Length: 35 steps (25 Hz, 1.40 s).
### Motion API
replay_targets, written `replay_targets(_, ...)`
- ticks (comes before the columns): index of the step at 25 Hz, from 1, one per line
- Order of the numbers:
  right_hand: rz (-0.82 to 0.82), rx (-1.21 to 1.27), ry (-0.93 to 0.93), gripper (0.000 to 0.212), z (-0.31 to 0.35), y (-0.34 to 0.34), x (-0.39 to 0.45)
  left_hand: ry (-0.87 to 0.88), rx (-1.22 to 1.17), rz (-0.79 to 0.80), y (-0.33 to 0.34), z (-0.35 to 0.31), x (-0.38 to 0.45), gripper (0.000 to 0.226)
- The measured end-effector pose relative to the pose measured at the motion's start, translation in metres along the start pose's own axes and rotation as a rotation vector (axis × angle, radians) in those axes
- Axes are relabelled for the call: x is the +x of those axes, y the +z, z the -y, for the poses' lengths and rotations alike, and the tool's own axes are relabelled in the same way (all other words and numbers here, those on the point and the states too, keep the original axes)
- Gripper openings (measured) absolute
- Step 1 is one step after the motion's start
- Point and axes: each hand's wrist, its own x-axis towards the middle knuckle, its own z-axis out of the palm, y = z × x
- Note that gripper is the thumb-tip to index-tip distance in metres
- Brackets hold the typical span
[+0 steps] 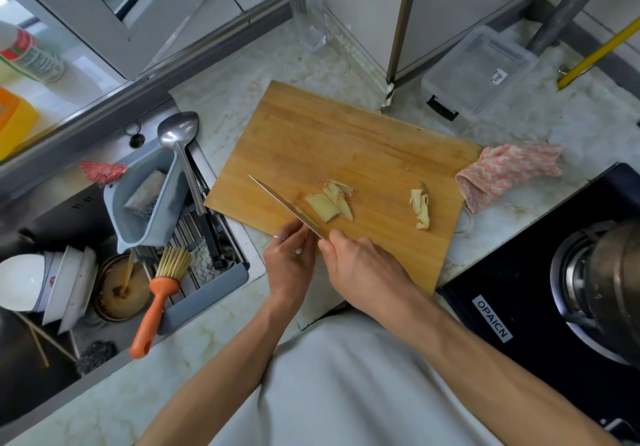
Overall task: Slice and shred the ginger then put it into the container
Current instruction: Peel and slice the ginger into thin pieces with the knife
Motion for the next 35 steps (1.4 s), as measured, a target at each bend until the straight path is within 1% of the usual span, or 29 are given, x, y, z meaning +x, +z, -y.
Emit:
replay_targets(8,0.009,-0.016,-0.006,0.029,0.002,0.005,0.012,0.012,0.026,-0.003,0.001,0.001,0.001,0.018)
replay_targets(10,0.011,0.023,-0.003,0.032,0.001,0.007,0.018,0.017,0.036,0.002,0.001,0.002,0.002,0.017)
replay_targets(13,0.016,0.079,0.009,0.028,0.002,0.007,0.022,0.004,0.04,0.011,0.001,0.002,0.001,0.014)
replay_targets(18,0.009,0.043,0.031,0.028,-0.001,0.006,0.01,0.02,0.032,-0.003,0.001,0.002,0.001,0.016)
replay_targets(26,0.03,0.129,0.024,0.03,-0.015,0.013,0.028,-0.038,0.025,0.0,0.006,0.005,0.001,0.018)
replay_targets(29,-0.021,0.16,-0.011,0.029,-0.024,0.024,0.033,-0.052,0.032,0.001,0.006,0.003,0.001,0.018)
replay_targets(35,-0.145,0.041,-0.072,0.026,-0.025,0.045,0.021,-0.025,0.051,-0.026,0.002,0.002,0.0,0.016)
